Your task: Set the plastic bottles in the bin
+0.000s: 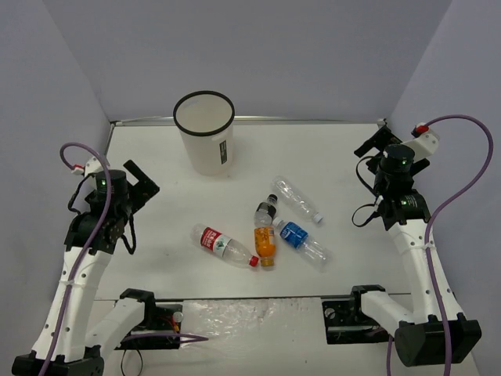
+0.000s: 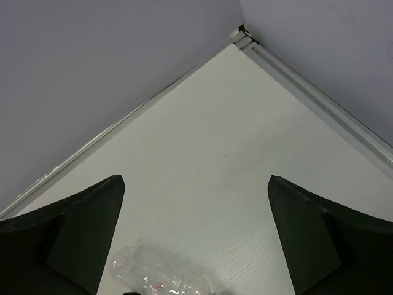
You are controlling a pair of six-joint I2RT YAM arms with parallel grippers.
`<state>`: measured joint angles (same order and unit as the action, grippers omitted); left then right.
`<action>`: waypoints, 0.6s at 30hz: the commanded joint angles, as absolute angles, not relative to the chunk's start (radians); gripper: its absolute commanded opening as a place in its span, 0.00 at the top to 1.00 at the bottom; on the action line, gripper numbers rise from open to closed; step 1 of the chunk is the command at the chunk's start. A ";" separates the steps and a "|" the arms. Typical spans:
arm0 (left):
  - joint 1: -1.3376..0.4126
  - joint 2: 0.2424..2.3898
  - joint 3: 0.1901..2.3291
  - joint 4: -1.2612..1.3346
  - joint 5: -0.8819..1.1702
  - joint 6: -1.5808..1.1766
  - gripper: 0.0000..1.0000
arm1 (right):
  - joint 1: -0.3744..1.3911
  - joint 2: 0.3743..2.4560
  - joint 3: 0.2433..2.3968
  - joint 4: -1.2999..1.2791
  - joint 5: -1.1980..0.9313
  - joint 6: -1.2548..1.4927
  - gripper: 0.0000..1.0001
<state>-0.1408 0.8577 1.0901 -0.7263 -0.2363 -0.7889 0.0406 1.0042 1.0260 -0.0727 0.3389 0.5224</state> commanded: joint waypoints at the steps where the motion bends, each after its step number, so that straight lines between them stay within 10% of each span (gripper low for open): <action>1: -0.212 0.857 1.018 -0.704 -0.098 -0.932 0.03 | 0.041 0.992 1.053 -0.029 0.351 0.522 0.00; 18: -0.652 1.061 0.713 -0.378 -0.190 -1.300 0.03 | 0.041 1.016 1.009 -0.026 0.426 0.540 0.00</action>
